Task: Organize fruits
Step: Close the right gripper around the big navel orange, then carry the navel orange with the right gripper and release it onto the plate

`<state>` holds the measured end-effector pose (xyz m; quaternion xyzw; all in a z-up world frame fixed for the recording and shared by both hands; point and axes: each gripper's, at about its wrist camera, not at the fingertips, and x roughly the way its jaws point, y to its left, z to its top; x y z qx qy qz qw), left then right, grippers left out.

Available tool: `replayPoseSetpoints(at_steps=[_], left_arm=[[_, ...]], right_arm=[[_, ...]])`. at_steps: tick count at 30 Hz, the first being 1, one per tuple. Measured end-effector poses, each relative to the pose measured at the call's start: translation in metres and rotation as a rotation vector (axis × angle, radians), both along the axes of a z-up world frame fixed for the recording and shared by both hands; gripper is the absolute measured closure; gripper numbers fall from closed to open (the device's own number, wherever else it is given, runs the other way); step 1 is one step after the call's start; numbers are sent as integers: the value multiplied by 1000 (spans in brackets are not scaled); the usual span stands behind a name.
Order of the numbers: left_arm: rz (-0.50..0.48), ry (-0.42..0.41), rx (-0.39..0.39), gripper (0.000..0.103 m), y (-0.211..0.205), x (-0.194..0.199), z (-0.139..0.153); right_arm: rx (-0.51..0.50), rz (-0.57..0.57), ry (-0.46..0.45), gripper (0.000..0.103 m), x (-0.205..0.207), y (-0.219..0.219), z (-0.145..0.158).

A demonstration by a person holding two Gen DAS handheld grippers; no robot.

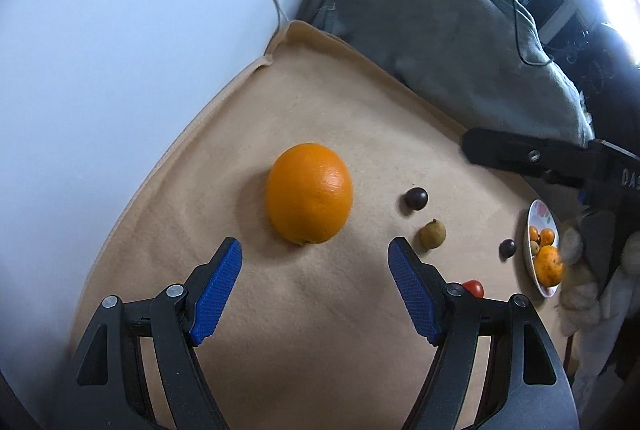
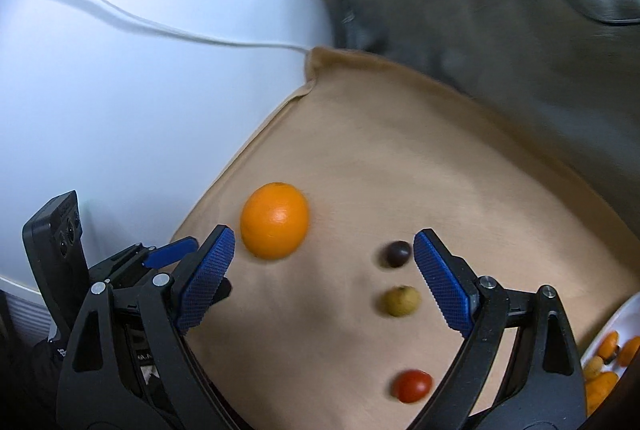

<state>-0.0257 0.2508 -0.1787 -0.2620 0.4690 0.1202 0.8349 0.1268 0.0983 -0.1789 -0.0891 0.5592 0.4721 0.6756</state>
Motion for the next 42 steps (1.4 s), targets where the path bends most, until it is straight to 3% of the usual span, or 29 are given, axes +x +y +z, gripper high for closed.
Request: replayPoseSetpoints(at_steps=[9, 21, 30, 34, 42], left_arm=[[1, -5, -66, 30, 11, 9, -20], [5, -3, -109, 43, 21, 15, -38], [-14, -5, -135, 44, 21, 23, -43], [-25, 4, -143, 49, 19, 27, -46], [-19, -2, -158, 48, 21, 26, -47]], right_arm=[[-5, 35, 101, 10, -4, 36, -35], [8, 46, 223, 25, -4, 63, -68], [2, 47, 255, 26, -5, 75, -79], [-19, 55, 258, 38, -6, 78, -82], [-12, 46, 268, 39, -2, 75, -78]])
